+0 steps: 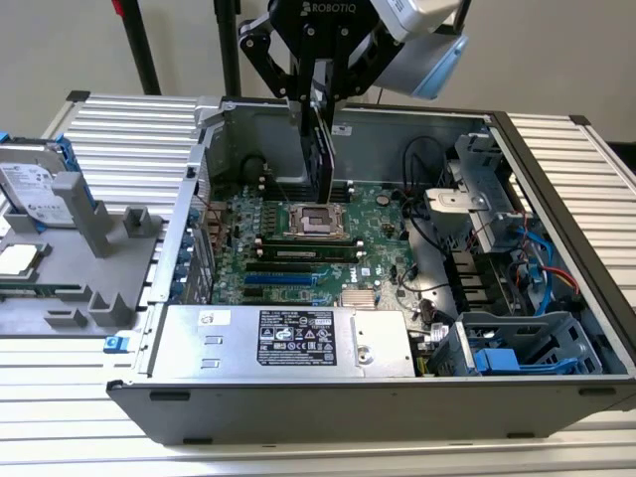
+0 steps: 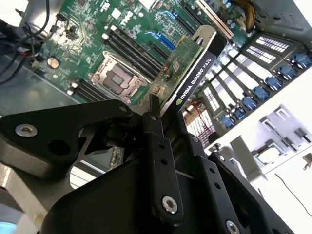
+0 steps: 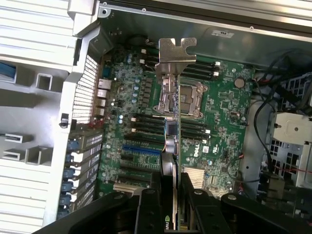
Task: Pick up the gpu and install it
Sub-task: 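Insert the gpu into the slot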
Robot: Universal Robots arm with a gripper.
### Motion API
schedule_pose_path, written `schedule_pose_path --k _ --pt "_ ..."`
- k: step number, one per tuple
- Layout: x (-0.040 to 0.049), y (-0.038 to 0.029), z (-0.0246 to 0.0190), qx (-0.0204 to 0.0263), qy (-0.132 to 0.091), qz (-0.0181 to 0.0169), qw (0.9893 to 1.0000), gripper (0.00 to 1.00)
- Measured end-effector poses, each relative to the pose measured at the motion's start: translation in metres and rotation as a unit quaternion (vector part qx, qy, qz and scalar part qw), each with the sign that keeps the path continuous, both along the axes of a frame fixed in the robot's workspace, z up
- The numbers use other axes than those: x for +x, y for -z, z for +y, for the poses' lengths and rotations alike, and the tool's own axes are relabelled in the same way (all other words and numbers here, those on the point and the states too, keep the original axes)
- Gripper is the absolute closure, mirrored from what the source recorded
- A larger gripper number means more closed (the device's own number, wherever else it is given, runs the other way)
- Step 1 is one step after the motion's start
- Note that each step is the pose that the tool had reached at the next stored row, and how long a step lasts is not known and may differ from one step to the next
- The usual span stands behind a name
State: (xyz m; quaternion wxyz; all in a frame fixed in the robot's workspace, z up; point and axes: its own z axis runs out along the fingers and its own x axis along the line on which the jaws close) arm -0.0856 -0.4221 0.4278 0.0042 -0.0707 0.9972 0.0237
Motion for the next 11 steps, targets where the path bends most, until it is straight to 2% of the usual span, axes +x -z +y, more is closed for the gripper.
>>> schedule_pose_path --k 11 --pt "0.0000 -0.0009 0.0000 0.0000 -0.018 0.0000 0.9998 1.00"
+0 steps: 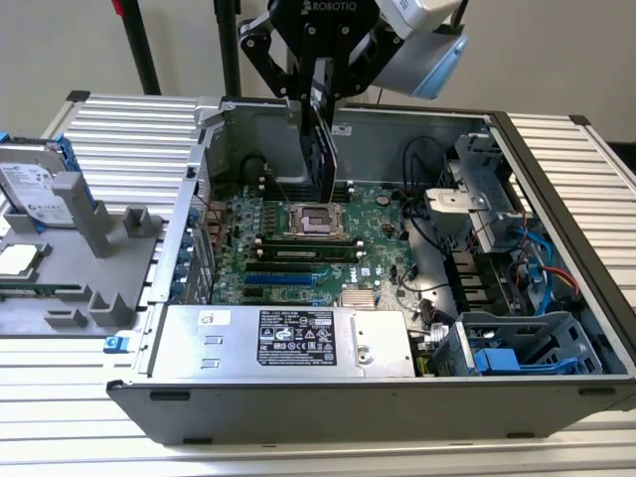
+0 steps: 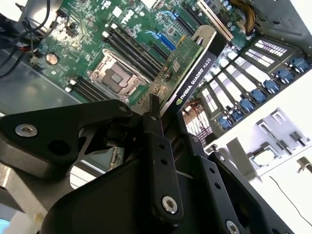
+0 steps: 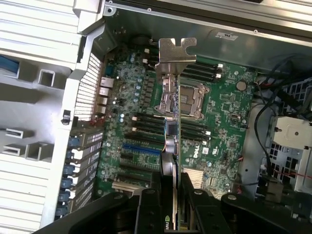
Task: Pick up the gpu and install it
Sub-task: 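Insert the gpu into the slot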
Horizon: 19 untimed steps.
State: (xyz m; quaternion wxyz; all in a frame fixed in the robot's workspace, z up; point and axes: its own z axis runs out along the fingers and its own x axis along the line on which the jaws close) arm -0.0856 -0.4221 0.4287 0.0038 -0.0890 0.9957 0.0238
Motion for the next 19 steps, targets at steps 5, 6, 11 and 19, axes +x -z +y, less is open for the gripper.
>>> schedule_pose_path --k 5,6,11,19 --pt "0.0000 -0.0003 0.0000 0.0000 -0.010 0.0000 0.9999 1.00" --pt "0.0000 -0.0004 0.0000 0.0000 -0.012 0.0000 0.9999 1.00" --pt "0.0000 -0.0007 0.0000 0.0000 -0.020 0.0000 0.9998 1.00" --pt "0.0000 -0.0010 0.0000 0.0000 -0.032 0.0000 0.9995 1.00"
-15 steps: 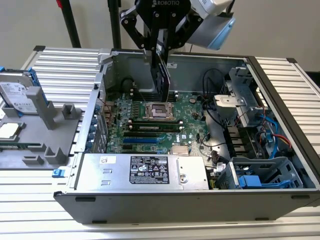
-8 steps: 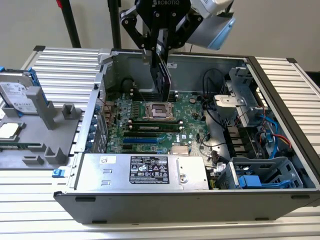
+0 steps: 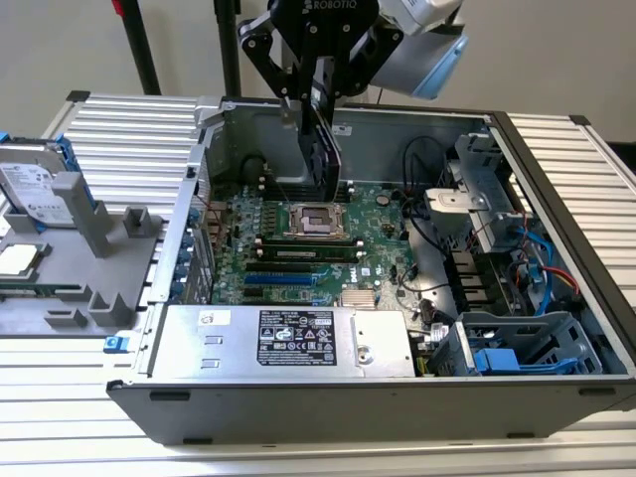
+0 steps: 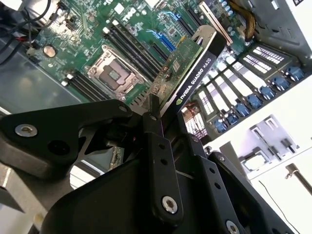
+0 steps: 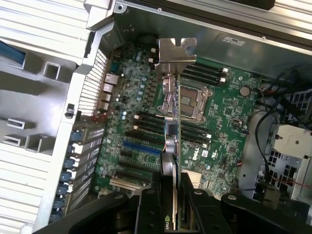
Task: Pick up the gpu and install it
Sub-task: 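Insert the gpu into the slot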
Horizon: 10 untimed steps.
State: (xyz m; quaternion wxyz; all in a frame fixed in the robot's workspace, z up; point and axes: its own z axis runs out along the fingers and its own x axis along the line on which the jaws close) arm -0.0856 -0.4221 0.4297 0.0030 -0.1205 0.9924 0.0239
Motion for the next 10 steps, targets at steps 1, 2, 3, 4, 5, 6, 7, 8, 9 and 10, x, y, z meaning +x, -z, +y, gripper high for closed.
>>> schedule_pose_path --k 1,2,3,4,5,6,7,8,9,10 --pt "0.0000 -0.0001 0.0000 0.0000 -0.001 0.0000 1.0000 1.00" --pt "0.0000 -0.0001 0.0000 0.0000 -0.003 0.0000 1.0000 1.00" --pt "0.0000 -0.0002 0.0000 0.0000 -0.004 0.0000 1.0000 1.00" --pt "0.0000 -0.0002 0.0000 0.0000 -0.006 0.0000 1.0000 1.00" --pt "0.0000 -0.0003 0.0000 0.0000 -0.007 0.0000 1.0000 1.00" --pt "0.0000 -0.0003 0.0000 0.0000 -0.009 0.0000 1.0000 1.00" --pt "0.0000 -0.0004 0.0000 0.0000 -0.010 0.0000 0.9999 1.00" --pt "0.0000 -0.0005 0.0000 0.0000 -0.012 0.0000 0.9999 1.00" --pt "0.0000 -0.0005 0.0000 0.0000 -0.014 0.0000 0.9999 1.00" --pt "0.0000 -0.0006 0.0000 0.0000 -0.016 0.0000 0.9999 1.00"
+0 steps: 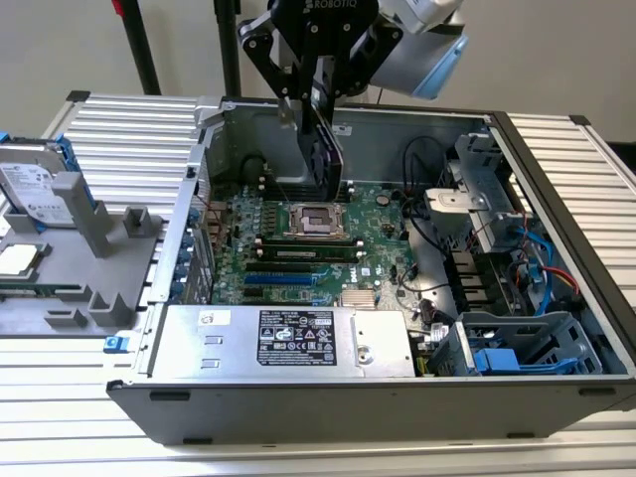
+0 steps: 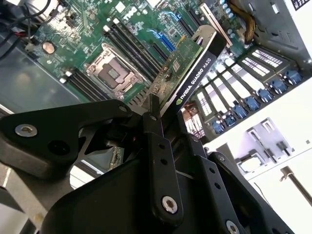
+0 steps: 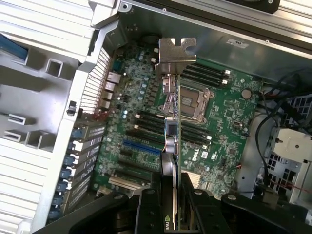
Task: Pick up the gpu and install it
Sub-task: 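Insert the gpu into the slot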
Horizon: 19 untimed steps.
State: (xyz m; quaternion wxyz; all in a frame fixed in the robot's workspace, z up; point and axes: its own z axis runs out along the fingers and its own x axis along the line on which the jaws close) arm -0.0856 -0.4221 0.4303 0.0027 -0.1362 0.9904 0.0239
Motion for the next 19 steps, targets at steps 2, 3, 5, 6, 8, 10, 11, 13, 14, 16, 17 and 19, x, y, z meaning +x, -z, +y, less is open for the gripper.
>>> schedule_pose_path --k 2,3,5,6,8,10,11,13,14,16,17,19 --pt "0.0000 -0.0001 0.0000 0.0000 -0.004 0.0000 1.0000 1.00" --pt "0.0000 -0.0001 0.0000 0.0000 -0.006 0.0000 1.0000 1.00" --pt "0.0000 -0.0002 0.0000 0.0000 -0.010 0.0000 0.9999 1.00" --pt "0.0000 -0.0002 0.0000 0.0000 -0.012 0.0000 0.9999 1.00" --pt "0.0000 -0.0002 0.0000 0.0000 -0.016 0.0000 0.9999 1.00" --pt "0.0000 -0.0002 0.0000 0.0000 -0.020 0.0000 0.9998 1.00" --pt "0.0000 -0.0003 0.0000 0.0000 -0.022 0.0000 0.9997 1.00" --pt "0.0000 -0.0003 0.0000 0.0000 -0.027 0.0000 0.9996 1.00" --pt "0.0000 -0.0003 0.0000 -0.0001 -0.030 0.0000 0.9996 1.00" --pt "0.0000 -0.0004 0.0000 -0.0001 -0.035 0.0000 0.9994 1.00" --pt "0.0000 -0.0004 0.0000 -0.0001 -0.038 0.0000 0.9993 1.00" --pt "0.0000 -0.0003 0.0000 0.0000 -0.043 0.0000 0.9991 1.00"
